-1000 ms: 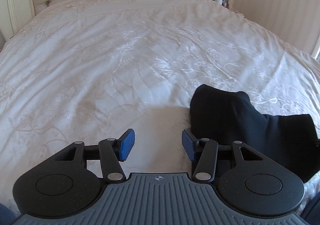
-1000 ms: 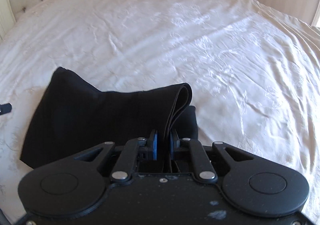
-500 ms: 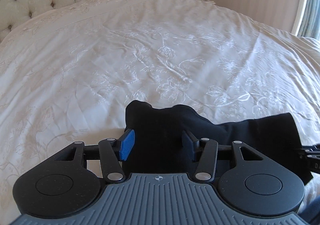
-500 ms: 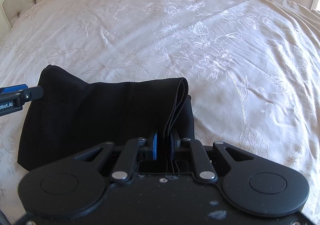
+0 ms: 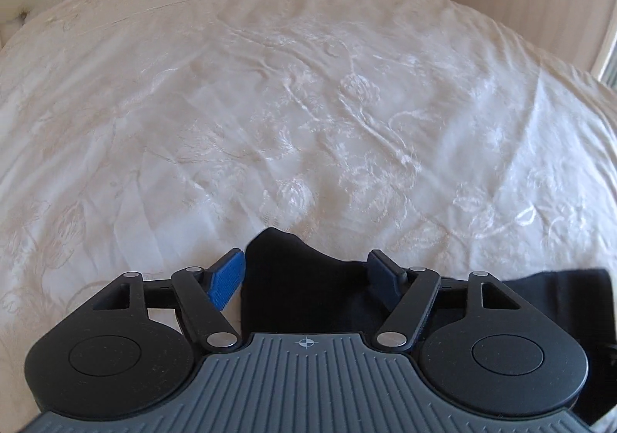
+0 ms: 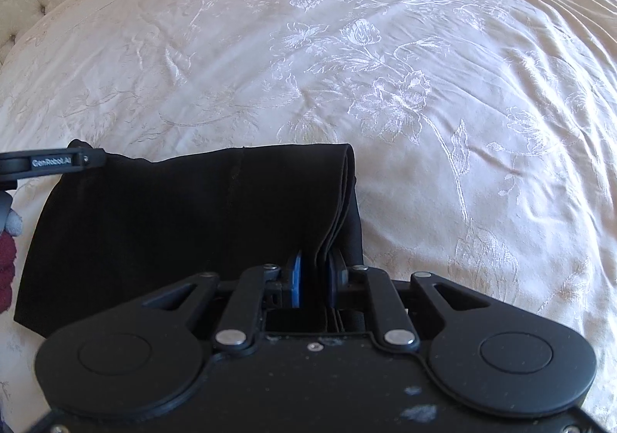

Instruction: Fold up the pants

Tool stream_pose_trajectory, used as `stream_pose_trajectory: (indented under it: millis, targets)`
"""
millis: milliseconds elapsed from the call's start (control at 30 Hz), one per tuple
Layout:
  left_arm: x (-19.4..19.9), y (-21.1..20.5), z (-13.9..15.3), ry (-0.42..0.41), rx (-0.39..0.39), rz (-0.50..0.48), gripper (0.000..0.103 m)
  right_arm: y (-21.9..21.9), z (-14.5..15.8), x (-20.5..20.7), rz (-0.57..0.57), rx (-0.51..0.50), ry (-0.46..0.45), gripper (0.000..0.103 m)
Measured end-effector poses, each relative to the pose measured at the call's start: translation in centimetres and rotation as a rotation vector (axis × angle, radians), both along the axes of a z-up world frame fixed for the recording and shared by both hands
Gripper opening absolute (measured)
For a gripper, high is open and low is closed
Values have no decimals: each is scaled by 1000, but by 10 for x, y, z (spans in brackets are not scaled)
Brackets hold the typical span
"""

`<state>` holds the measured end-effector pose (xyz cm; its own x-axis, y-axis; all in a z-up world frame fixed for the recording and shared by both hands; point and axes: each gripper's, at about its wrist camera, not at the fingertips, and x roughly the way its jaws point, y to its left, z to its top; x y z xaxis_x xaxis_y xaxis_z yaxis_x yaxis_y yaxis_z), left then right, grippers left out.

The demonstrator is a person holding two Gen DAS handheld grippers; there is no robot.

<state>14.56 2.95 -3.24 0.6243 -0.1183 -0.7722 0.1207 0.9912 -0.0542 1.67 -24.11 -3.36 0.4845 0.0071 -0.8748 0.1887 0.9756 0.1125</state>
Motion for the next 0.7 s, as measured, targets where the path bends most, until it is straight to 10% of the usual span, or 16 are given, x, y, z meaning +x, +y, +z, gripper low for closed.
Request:
stream_pose_trajectory:
  millis: [700]
  targets:
    - [-53, 5, -32, 117, 130, -41, 72, 5, 1, 0, -35, -30, 13, 15]
